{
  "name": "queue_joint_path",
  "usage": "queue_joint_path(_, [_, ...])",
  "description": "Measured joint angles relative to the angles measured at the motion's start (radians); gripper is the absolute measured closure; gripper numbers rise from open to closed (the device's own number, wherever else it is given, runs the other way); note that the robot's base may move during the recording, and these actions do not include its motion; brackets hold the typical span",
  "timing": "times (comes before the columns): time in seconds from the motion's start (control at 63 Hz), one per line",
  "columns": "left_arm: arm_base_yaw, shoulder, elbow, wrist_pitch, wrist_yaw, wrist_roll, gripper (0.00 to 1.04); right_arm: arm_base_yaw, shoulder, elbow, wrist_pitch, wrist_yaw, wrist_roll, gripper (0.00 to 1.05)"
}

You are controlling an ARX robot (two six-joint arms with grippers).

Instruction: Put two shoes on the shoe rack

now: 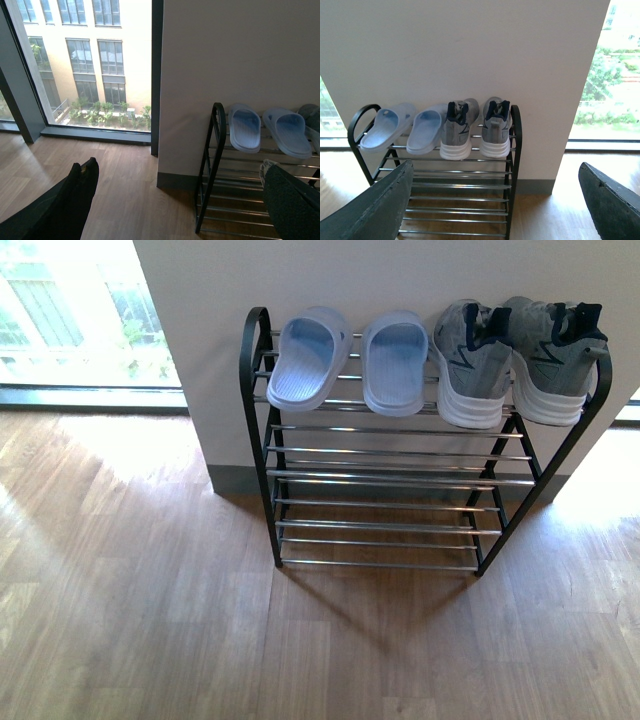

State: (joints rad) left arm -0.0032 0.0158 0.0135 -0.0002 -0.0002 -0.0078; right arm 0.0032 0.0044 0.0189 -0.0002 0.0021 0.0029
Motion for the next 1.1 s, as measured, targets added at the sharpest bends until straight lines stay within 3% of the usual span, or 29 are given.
queue_joint_path(1.096, [0.0, 0.0, 0.0, 0.0, 0.0, 0.0, 0.09, 0.0, -0.001, 0.0, 0.0, 0.0, 0.0, 0.09])
